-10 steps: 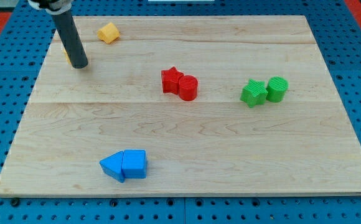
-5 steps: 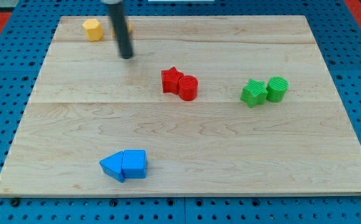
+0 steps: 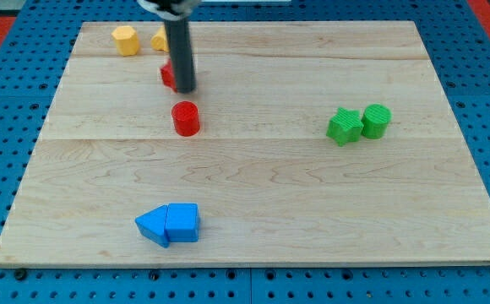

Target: Place yellow blocks and red blocks at the top left corner of the board

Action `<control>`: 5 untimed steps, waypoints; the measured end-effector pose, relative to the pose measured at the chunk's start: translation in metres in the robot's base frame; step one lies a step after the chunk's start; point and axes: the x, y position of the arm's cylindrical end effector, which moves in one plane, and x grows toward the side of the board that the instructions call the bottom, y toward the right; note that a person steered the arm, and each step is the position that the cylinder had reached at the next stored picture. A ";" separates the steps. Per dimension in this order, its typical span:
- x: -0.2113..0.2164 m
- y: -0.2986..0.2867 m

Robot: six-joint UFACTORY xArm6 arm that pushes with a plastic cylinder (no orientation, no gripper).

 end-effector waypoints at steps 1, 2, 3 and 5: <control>-0.006 -0.022; -0.004 0.000; -0.004 0.000; -0.019 0.001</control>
